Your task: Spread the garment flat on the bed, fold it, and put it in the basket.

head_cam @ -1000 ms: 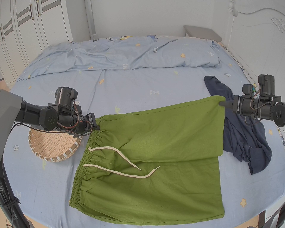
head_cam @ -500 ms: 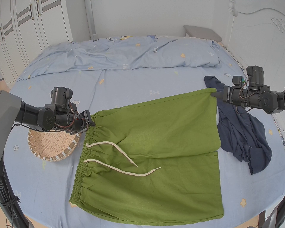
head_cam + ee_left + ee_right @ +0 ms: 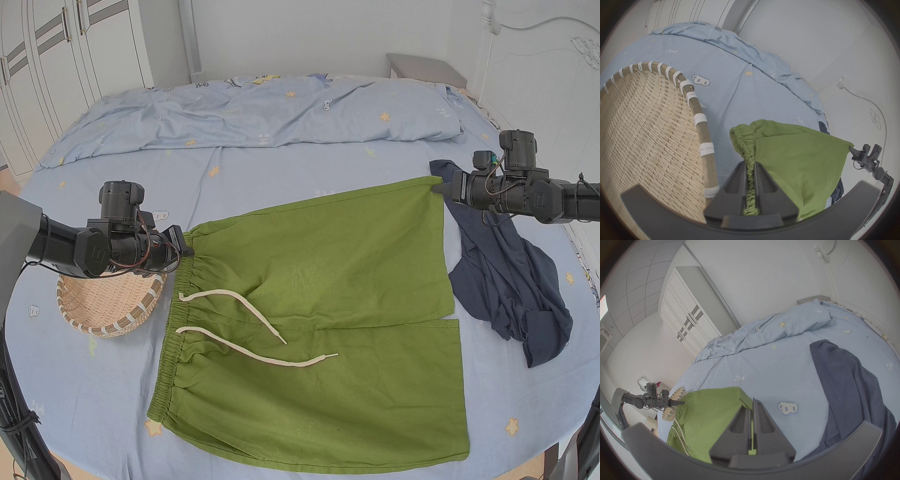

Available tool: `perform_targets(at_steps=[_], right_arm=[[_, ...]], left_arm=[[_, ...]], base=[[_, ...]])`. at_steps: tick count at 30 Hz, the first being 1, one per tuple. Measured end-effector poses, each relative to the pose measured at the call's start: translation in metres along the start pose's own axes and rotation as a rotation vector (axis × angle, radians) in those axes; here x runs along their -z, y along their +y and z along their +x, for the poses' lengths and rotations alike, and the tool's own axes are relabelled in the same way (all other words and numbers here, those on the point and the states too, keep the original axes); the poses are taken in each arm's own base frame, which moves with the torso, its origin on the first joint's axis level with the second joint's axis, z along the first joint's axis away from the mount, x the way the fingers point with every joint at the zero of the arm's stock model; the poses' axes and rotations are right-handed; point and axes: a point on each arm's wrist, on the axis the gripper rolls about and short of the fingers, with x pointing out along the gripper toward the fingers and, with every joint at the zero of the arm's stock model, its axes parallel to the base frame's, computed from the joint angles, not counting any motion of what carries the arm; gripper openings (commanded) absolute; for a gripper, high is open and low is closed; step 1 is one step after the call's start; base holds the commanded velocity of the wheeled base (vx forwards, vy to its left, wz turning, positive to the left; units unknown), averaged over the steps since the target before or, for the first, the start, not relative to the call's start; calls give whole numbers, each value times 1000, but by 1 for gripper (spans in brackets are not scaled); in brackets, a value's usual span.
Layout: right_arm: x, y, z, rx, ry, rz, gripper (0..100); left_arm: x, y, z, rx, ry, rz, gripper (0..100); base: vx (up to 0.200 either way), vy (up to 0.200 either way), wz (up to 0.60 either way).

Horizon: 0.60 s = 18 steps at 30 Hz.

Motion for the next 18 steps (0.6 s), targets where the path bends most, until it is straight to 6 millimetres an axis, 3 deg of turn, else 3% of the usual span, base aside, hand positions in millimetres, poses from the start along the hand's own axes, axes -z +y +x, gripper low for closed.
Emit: perform_targets(at_steps=[18], right_arm=[[-4,-10,30,19,14,4,0]], left_arm=[[-11,7,-6,4,-69,1,0]], base=[[0,0,0]])
